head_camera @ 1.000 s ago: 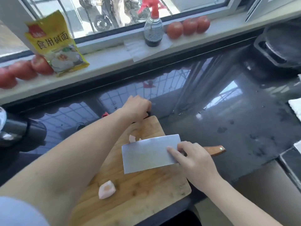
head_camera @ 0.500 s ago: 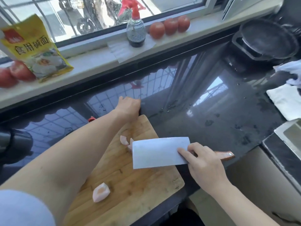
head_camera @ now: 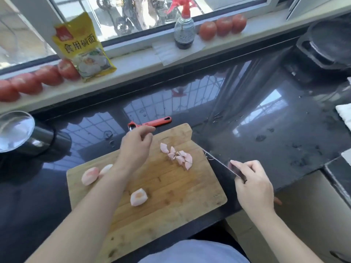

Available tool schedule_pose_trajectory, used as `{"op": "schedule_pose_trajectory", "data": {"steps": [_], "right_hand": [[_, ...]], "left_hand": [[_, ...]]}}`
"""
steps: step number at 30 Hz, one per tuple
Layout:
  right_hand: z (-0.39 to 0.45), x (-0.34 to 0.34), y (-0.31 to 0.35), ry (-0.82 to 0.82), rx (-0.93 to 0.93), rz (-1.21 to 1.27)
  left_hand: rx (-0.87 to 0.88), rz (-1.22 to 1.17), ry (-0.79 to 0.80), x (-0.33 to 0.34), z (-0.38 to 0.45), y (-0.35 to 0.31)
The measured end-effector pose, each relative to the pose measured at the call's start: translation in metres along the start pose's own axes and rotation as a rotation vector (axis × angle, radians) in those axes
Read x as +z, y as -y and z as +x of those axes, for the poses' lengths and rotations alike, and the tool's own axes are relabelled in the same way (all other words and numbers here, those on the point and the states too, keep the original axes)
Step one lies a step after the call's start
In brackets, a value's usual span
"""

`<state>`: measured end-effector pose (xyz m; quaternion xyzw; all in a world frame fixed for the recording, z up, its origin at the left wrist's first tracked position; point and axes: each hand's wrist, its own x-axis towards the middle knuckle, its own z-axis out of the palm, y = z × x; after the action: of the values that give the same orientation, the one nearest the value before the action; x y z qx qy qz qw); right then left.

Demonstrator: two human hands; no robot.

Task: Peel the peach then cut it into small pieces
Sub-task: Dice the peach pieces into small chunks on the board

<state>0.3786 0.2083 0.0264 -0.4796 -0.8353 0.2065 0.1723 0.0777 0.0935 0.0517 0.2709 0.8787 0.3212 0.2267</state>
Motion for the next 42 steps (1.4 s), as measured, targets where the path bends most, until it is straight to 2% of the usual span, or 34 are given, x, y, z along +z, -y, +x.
{"op": "schedule_pose_trajectory", "data": {"steps": [2,6,10,12,15,20,23,26,31,37,42], "right_hand": [[-0.006,0.004,0.014,0.053,0.007,0.048],[-0.023,0.018,0.048,0.279,0.148,0.211],[-0.046,0.026,0.083,0.487,0.123,0.197],[-0.057,0.031,0.092,0.569,0.081,0.151],[-0.067,0.035,0.097,0.621,-0.034,0.097],[-0.076,0.033,0.099,0.568,-0.176,0.087],[-0.076,0.034,0.097,0.571,-0.199,0.082],[-0.077,0.034,0.095,0.581,-0.204,0.066],[-0.079,0.032,0.092,0.618,-0.193,0.008],[-0.085,0.029,0.092,0.61,-0.332,-0.013],[-0.087,0.035,0.083,0.63,-0.296,-0.073]], "left_hand": [[-0.151,0.007,-0.029,-0.025,-0.038,0.027],[-0.375,-0.001,0.051,-0.024,-0.112,0.074],[-0.592,-0.27,0.072,0.009,-0.131,0.096],[-0.61,-0.339,0.048,0.021,-0.129,0.098],[-0.594,-0.34,0.011,0.027,-0.131,0.093],[-0.822,-0.579,0.111,0.031,-0.143,0.088],[-0.803,-0.5,0.196,0.029,-0.145,0.079],[-0.817,-0.546,0.223,0.03,-0.146,0.077],[-0.842,-0.626,0.209,0.039,-0.146,0.083],[-0.77,-0.65,0.197,0.048,-0.153,0.076],[-0.692,-0.606,0.159,0.052,-0.155,0.076]]}}
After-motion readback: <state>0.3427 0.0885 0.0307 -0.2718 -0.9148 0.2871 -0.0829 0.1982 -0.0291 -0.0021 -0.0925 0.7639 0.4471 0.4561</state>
